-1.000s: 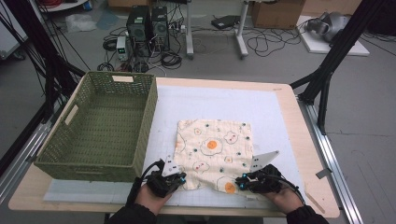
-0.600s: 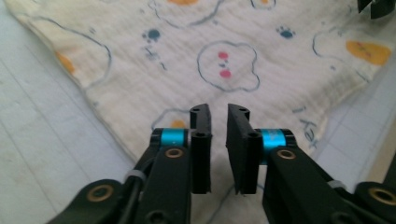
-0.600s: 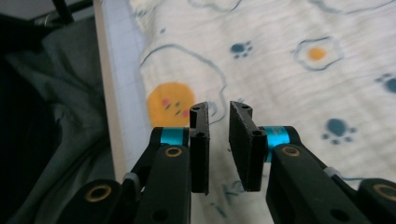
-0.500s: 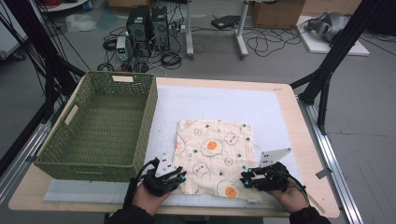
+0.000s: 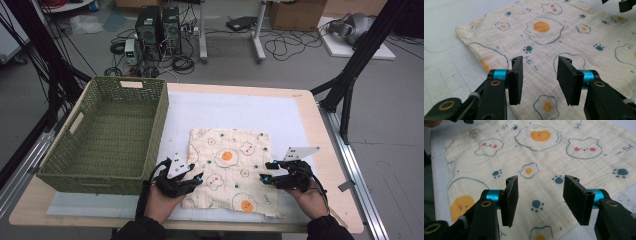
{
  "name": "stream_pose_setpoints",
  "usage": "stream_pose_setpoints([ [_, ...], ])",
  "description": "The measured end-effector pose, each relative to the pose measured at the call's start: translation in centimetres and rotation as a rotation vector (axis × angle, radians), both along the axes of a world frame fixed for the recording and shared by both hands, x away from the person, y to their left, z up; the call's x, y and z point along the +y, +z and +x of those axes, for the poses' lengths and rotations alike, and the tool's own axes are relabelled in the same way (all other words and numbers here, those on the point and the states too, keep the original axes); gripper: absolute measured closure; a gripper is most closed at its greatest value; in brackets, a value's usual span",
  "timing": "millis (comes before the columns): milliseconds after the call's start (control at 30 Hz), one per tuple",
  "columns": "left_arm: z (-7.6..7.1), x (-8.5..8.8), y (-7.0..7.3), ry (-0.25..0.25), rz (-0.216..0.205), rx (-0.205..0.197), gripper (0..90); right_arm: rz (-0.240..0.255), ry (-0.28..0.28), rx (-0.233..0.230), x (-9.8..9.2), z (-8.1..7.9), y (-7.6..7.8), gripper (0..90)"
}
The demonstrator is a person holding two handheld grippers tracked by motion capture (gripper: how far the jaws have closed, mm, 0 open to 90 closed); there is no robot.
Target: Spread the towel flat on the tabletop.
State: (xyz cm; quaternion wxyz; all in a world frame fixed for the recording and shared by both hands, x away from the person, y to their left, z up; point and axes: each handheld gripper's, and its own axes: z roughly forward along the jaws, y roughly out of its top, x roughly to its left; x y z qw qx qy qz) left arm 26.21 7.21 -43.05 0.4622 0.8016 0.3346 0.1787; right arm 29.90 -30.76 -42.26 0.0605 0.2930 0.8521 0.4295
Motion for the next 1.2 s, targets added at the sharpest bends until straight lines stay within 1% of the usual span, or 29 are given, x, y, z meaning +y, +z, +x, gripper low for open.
stream_pose_setpoints([
  [33,0.08,0.08,0.00,-0.001,0.006,0.001,55.6,0.004,-0.005,0.001,-0.04,0.02,0.03,44.9],
  [67,0.10,0.09,-0.06,0.003,0.000,0.002,55.3,0.006,-0.012,-0.007,-0.08,0.05,0.04,44.3],
  [167,0.10,0.17,-0.19,0.006,0.009,0.006,54.1,0.003,-0.021,-0.014,-0.16,0.01,0.09,43.2],
  [233,0.14,0.16,-0.25,0.006,0.014,0.010,52.2,0.006,-0.025,-0.010,-0.15,-0.05,0.04,42.4],
  [333,0.11,0.09,-0.32,0.002,0.016,0.009,52.2,-0.006,-0.026,-0.008,-0.09,-0.16,-0.09,41.8],
  [367,0.10,0.10,-0.32,0.001,0.020,0.008,52.2,-0.005,-0.024,-0.013,-0.09,-0.20,-0.15,41.8],
  [433,0.09,0.12,-0.33,0.000,0.023,0.004,52.2,0.001,-0.023,-0.007,-0.14,-0.28,-0.22,41.4],
  [467,0.11,0.19,-0.31,-0.005,0.027,0.006,52.2,-0.004,-0.024,-0.012,-0.18,-0.28,-0.27,41.0],
  [500,0.11,0.18,-0.34,-0.004,0.022,0.006,52.2,-0.003,-0.027,-0.008,-0.20,-0.31,-0.31,40.9],
  [567,0.09,0.18,-0.34,-0.004,0.032,0.000,52.1,-0.013,-0.023,-0.014,-0.22,-0.31,-0.44,40.5],
  [667,0.09,0.18,-0.40,-0.007,0.035,-0.002,52.0,-0.036,-0.019,-0.011,-0.07,-0.47,-0.56,40.4],
  [700,0.10,0.17,-0.43,-0.006,0.035,-0.001,51.9,-0.042,-0.015,-0.017,-0.06,-0.47,-0.58,40.3],
  [1000,0.01,0.11,-0.43,-0.005,0.035,-0.010,51.9,-0.049,-0.008,-0.024,0.05,-0.48,-0.66,40.3],
  [1200,-0.03,0.06,-0.44,-0.005,0.042,-0.013,51.9,-0.068,-0.001,-0.021,0.24,-0.65,-0.67,39.8],
])
